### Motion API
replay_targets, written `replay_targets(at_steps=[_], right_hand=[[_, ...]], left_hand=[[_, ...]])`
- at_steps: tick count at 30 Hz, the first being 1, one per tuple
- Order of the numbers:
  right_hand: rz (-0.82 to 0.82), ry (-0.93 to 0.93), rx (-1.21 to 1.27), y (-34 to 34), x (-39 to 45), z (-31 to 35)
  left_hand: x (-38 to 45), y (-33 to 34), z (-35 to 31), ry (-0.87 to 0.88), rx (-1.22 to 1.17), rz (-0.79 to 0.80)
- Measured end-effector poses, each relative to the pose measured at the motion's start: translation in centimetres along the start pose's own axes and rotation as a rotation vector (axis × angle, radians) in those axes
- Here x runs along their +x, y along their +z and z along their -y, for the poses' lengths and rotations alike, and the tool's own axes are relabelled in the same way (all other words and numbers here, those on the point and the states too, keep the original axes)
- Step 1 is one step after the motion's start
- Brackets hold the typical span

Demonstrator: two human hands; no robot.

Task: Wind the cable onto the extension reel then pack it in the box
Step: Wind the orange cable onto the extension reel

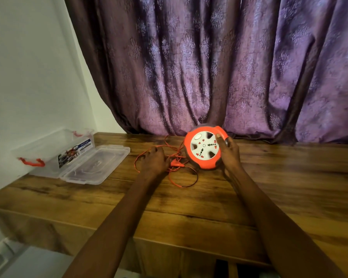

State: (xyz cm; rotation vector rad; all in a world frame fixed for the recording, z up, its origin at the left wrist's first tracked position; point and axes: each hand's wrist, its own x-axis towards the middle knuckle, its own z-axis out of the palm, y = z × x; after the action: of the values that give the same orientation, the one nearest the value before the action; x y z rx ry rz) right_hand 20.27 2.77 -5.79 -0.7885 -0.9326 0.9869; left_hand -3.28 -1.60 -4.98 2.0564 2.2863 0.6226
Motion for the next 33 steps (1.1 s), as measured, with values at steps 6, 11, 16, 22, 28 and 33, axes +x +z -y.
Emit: replay_targets(at_steps=[6, 11, 16, 22, 28, 33], right_hand=[[0.002, 0.000, 0.000, -0.1, 0.1, 0.0], [0.001, -0.003, -0.009, 0.0, 0.0, -0.2], [-0.035, -0.038, -0.010, 0.1, 0.2, -0.1], [-0.047, -0.056, -0.050, 0.1, 0.3, -0.3], [-0.055, -0.042, -0.023, 0.6, 0.1, -0.4], [-0.087, -0.042, -0.029, 0.5, 0.1, -0.5]], left_hand=[[0.3, 0.2, 0.4, 0.375, 0.062, 0.077], [0.9, 0.1, 0.9, 0.453, 0.146, 0.031], [0.3, -1.3, 1.2, 0.506, -0.104, 0.002], [-1.7, -2.6, 3.4, 0.452, -0.334, 0.394], [-0.7, -4.3, 5.7, 0.299, -0.174, 0.615], [0.5, -5.1, 6.1, 0.099, -0.022, 0.541]])
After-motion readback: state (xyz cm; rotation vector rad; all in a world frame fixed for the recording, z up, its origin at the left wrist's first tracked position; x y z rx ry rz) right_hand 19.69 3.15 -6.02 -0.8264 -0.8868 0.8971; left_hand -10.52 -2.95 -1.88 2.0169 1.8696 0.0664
